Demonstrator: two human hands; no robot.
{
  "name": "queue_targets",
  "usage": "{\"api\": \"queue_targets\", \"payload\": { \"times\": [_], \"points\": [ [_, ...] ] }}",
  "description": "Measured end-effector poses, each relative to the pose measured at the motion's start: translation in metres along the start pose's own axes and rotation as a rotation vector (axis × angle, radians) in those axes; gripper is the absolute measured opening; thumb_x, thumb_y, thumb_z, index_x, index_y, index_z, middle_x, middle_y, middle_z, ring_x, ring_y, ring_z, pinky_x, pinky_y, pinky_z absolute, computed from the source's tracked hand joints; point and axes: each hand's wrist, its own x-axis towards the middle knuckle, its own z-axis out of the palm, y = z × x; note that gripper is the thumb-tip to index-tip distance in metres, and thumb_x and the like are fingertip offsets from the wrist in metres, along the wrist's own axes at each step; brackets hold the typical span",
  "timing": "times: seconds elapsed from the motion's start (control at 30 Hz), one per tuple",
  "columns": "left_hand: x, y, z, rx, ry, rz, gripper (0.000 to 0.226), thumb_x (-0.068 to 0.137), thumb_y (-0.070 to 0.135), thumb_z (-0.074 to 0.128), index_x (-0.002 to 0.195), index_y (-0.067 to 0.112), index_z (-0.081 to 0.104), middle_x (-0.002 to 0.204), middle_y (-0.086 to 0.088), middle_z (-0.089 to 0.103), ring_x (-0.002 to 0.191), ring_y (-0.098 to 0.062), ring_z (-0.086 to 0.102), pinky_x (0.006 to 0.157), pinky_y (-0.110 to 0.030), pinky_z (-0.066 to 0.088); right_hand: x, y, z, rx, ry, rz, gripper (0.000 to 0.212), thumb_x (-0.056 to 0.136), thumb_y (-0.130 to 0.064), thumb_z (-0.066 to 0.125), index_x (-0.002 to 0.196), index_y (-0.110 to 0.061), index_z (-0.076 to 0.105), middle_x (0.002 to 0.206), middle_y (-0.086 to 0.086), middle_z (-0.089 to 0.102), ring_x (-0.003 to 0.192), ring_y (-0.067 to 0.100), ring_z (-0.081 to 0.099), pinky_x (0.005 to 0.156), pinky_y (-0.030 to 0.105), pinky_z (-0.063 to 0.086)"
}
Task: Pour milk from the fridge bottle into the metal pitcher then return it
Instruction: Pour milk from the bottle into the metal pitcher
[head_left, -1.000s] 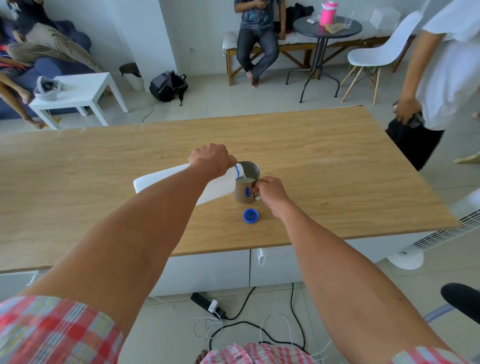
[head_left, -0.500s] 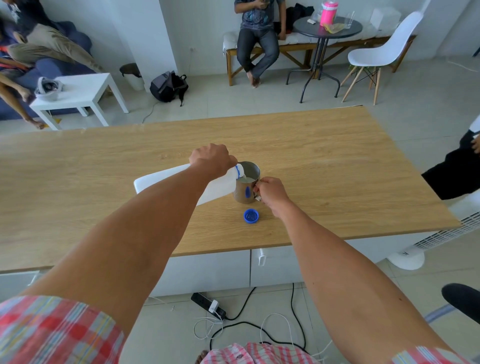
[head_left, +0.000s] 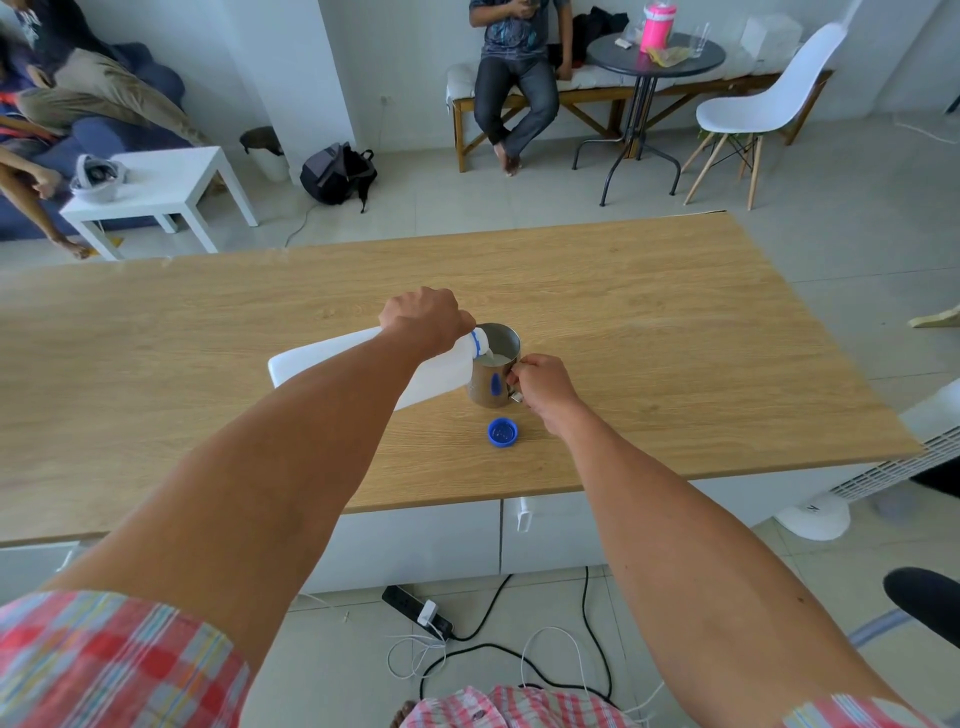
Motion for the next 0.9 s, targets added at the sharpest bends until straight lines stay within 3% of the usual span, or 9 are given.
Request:
{"api": "queue_targets", "payload": {
  "times": [0.33, 0.57, 0.7, 0.9],
  "points": [
    [-0.0018, 0.0012, -0.001, 0.003, -0.006, 0.001, 0.036, 0.1, 0.038, 0.042, 0.073, 0.015, 0.049, 0.077, -0.005, 0.054, 0.063, -0.02, 0.048, 0.064, -0.034, 0.04, -0.0004, -0.0008, -0.0002, -0.003, 0.001, -0.007, 0.023, 0.094, 0.0, 0.043, 0.084, -0.005, 0.064, 0.08, 0.012, 0.058, 0.065, 0.016, 0.047, 0.053, 0.024, 0.036],
    [-0.0026, 0.0009, -0.0021, 0.007, -0.001, 0.009, 0.036, 0.1, 0.039, 0.041, 0.075, 0.015, 0.051, 0.078, -0.005, 0.054, 0.076, -0.026, 0.056, 0.066, -0.035, 0.041, -0.001, -0.001, -0.0013, 0.003, -0.006, -0.004, 0.024, 0.095, 0.0, 0.043, 0.086, -0.005, 0.065, 0.083, 0.012, 0.059, 0.068, 0.017, 0.048, 0.054, 0.025, 0.037],
    [-0.0016, 0.0009, -0.0011, 0.004, -0.003, 0.006, 0.037, 0.101, 0.04, 0.042, 0.076, 0.015, 0.05, 0.078, -0.004, 0.053, 0.07, -0.023, 0.052, 0.065, -0.035, 0.039, -0.0015, -0.0017, -0.0012, 0.007, -0.007, -0.007, 0.025, 0.095, 0.0, 0.043, 0.085, -0.004, 0.065, 0.081, 0.012, 0.059, 0.066, 0.016, 0.048, 0.054, 0.025, 0.036],
    [-0.0018, 0.0008, -0.0006, 0.01, 0.0, 0.011, 0.035, 0.1, 0.04, 0.041, 0.079, 0.014, 0.053, 0.079, -0.005, 0.054, 0.076, -0.026, 0.056, 0.067, -0.035, 0.042, -0.0015, -0.0007, -0.0013, -0.001, -0.005, -0.007, 0.024, 0.094, 0.0, 0.043, 0.086, -0.005, 0.065, 0.082, 0.012, 0.057, 0.067, 0.017, 0.046, 0.054, 0.026, 0.035]
  ]
}}
